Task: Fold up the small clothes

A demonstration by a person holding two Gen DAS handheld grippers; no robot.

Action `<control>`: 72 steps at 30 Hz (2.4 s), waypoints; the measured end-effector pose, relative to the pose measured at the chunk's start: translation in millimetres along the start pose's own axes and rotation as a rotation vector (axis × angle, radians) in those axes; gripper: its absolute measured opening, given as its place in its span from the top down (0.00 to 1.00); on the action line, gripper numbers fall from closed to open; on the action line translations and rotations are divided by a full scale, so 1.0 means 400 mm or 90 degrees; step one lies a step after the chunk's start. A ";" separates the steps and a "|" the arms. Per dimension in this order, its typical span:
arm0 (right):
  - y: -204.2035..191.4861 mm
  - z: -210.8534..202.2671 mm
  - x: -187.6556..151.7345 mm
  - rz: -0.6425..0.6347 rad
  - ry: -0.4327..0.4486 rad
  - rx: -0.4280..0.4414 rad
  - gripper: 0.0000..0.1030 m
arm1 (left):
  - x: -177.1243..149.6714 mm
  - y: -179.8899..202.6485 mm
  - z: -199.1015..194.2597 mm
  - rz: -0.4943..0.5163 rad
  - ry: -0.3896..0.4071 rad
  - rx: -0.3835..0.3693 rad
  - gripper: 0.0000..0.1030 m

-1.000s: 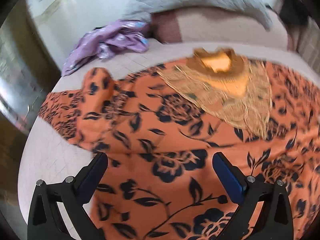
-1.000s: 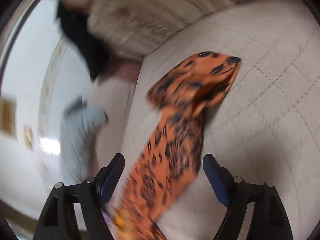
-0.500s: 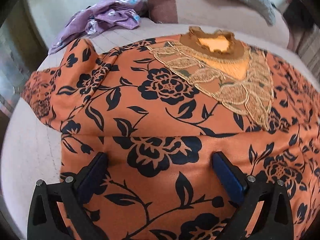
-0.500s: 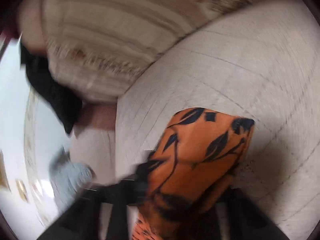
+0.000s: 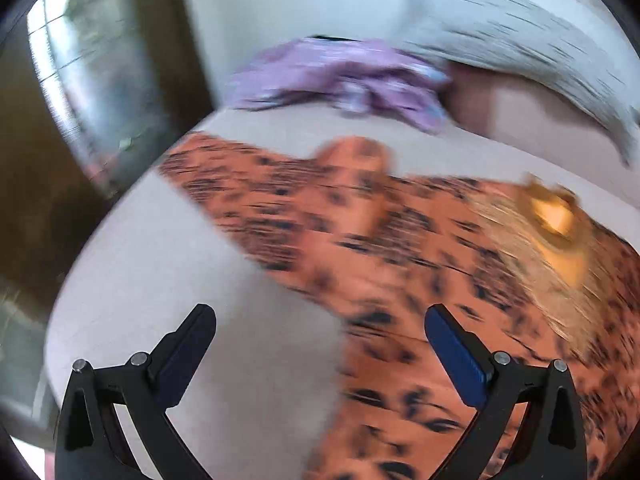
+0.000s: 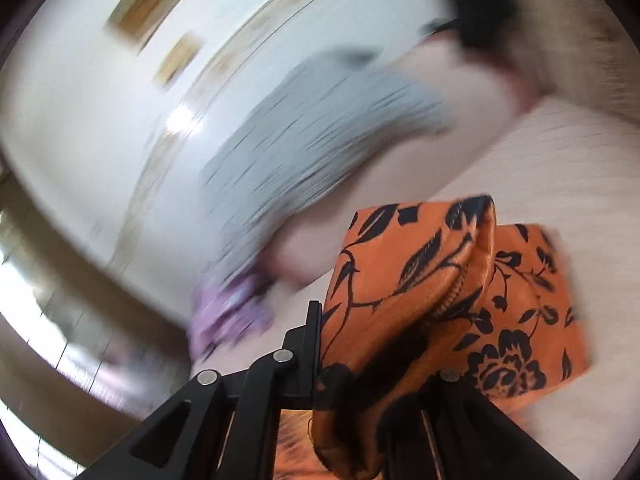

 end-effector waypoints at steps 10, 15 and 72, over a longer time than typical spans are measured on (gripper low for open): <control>-0.216 0.395 -0.430 -0.041 -0.278 -0.002 0.67 | -0.002 -0.150 0.012 -0.097 -0.003 0.018 0.00; -0.219 0.381 -0.494 -0.013 -0.294 0.102 0.18 | 0.002 -0.172 0.009 -0.105 0.007 0.012 0.00; 0.209 0.246 -0.254 -0.090 -0.212 -0.159 0.41 | 0.094 -0.494 0.480 -0.427 -0.003 -0.183 0.91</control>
Point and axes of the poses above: each gripper's, at about its wrist camera, not at the fingertips, and z roughly the way its jaws point, y to its right, x to its top, the point moved 1 cm from there along z, roughly the way its jaws point, and after that the axes turned 15 degrees about z, right-handed, at the moved point
